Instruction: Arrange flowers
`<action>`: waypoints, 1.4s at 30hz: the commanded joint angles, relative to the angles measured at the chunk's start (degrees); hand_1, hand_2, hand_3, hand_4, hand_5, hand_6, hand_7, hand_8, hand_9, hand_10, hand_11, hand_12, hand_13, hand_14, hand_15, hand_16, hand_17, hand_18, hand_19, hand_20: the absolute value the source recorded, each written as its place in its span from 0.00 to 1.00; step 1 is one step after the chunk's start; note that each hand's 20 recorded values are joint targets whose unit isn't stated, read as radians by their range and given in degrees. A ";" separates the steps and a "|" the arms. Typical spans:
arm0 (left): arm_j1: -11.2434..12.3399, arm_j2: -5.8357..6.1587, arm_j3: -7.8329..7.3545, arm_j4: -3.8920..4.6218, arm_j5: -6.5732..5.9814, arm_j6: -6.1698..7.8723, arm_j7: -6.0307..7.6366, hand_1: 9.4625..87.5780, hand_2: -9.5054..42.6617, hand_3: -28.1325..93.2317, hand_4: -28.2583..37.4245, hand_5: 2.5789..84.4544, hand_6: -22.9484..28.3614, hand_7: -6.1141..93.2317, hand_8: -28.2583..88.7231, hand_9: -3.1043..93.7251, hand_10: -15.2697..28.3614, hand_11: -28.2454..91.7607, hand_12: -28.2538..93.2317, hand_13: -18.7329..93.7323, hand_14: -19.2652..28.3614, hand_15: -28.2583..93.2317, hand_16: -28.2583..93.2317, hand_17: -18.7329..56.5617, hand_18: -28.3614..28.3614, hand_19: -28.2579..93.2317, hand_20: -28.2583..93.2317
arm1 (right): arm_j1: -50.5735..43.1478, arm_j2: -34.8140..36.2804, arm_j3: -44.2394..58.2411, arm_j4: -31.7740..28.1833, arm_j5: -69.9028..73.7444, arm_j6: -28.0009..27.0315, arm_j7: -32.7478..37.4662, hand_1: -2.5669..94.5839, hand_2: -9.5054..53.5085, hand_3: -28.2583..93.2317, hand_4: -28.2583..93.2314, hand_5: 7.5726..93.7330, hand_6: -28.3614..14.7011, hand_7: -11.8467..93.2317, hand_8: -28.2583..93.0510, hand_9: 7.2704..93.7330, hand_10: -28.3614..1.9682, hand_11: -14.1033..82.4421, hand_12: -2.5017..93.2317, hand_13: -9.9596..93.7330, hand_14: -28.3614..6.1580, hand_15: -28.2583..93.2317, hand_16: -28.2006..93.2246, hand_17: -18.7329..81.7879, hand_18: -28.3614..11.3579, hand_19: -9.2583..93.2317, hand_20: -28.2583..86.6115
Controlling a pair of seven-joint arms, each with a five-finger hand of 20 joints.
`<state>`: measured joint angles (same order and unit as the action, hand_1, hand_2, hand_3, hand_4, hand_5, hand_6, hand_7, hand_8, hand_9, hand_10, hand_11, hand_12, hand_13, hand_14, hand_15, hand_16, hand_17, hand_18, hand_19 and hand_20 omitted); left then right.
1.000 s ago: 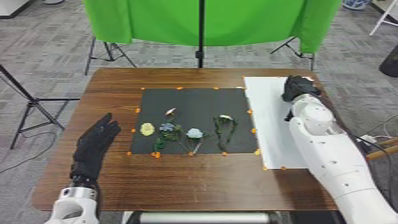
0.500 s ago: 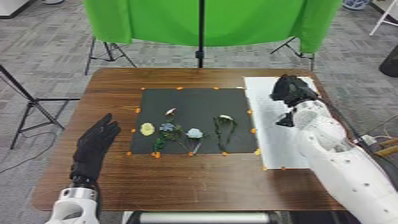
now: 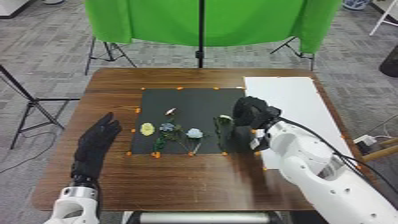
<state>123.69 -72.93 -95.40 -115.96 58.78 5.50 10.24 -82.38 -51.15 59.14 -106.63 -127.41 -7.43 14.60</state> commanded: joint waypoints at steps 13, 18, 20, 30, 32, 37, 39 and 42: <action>0.80 -0.12 0.22 0.29 0.42 -1.33 -1.16 0.21 0.03 0.78 0.15 0.44 0.50 0.13 0.19 0.44 0.58 0.31 0.35 0.45 0.70 0.31 0.27 0.32 0.74 0.24 0.39 | -6.10 -1.01 4.85 -1.78 7.58 6.00 1.61 0.67 0.00 0.69 0.10 0.79 0.68 0.35 0.28 0.94 0.57 0.20 0.39 0.95 0.75 0.78 0.50 0.85 0.43 1.00 0.77; 0.74 0.06 0.24 0.31 0.38 -1.41 -1.26 0.21 0.03 0.77 0.15 0.44 0.50 0.13 0.19 0.44 0.58 0.31 0.35 0.45 0.70 0.31 0.27 0.32 0.74 0.24 0.39 | -5.92 -1.33 4.59 -0.11 1.21 8.39 0.56 0.67 0.00 0.69 0.10 0.80 0.68 0.35 0.28 0.95 0.56 0.21 0.39 0.95 0.75 0.78 0.50 0.85 0.43 1.00 0.78; 0.62 0.04 0.28 0.35 0.40 -1.40 -1.28 0.21 0.03 0.77 0.15 0.44 0.50 0.13 0.19 0.44 0.58 0.31 0.35 0.45 0.70 0.31 0.27 0.32 0.74 0.24 0.39 | -5.84 -1.43 4.48 0.40 1.69 7.63 0.98 0.67 0.00 0.69 0.10 0.79 0.68 0.36 0.28 0.95 0.56 0.21 0.39 0.95 0.75 0.78 0.50 0.85 0.43 1.00 0.78; 0.66 -0.12 0.19 0.46 0.23 -1.26 -0.57 0.20 0.03 0.78 0.15 0.44 0.50 0.13 0.19 0.44 0.58 0.31 0.35 0.45 0.70 0.31 0.27 0.32 0.74 0.24 0.39 | -5.91 -1.49 4.92 0.48 2.20 2.55 0.77 0.63 0.00 0.68 0.11 0.73 0.67 0.36 0.27 0.87 0.53 0.24 0.34 0.93 0.74 0.78 0.50 0.83 0.42 1.00 0.78; 0.47 -0.11 0.24 0.53 0.23 -1.39 -0.55 0.20 0.02 0.78 0.16 0.44 0.50 0.13 0.19 0.44 0.58 0.31 0.35 0.45 0.69 0.30 0.27 0.32 0.74 0.24 0.39 | -5.75 -1.45 5.03 0.10 2.43 2.00 0.73 0.61 0.00 0.67 0.11 0.72 0.66 0.35 0.27 0.84 0.51 0.28 0.31 0.93 0.73 0.78 0.50 0.82 0.42 1.00 0.78; 0.27 -0.20 0.28 0.72 0.38 -1.75 -0.24 0.20 0.01 0.78 0.16 0.43 0.49 0.13 0.19 0.44 0.58 0.31 0.35 0.45 0.70 0.30 0.27 0.32 0.74 0.24 0.39 | -5.48 -1.45 5.81 -0.60 3.44 -0.18 0.43 0.48 0.00 0.75 0.08 0.67 0.66 0.31 0.16 0.78 0.47 0.33 0.23 0.92 0.72 0.78 0.50 0.82 0.41 1.00 0.78; 0.27 -0.23 0.25 0.72 0.44 -1.82 -0.32 0.20 0.01 0.78 0.15 0.43 0.49 0.13 0.19 0.44 0.58 0.31 0.35 0.45 0.70 0.30 0.27 0.32 0.74 0.24 0.39 | -5.69 -1.39 6.25 -0.80 3.57 -0.77 0.39 0.46 0.00 0.75 0.08 0.65 0.65 0.30 0.15 0.77 0.45 0.32 0.23 0.91 0.72 0.78 0.50 0.82 0.41 1.00 0.77; 0.44 -0.26 0.16 0.67 0.46 -1.86 -0.26 0.20 0.01 0.78 0.15 0.43 0.49 0.13 0.19 0.44 0.58 0.31 0.35 0.45 0.70 0.30 0.27 0.32 0.74 0.24 0.39 | -6.12 -1.37 7.12 -1.43 3.43 -1.39 0.79 0.42 0.00 0.73 0.07 0.63 0.63 0.29 0.15 0.75 0.43 0.32 0.23 0.91 0.71 0.77 0.50 0.82 0.41 1.00 0.77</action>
<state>123.66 -72.89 -95.30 -115.77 58.87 4.47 9.91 -88.10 -52.62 64.57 -106.60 -124.04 -7.05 15.36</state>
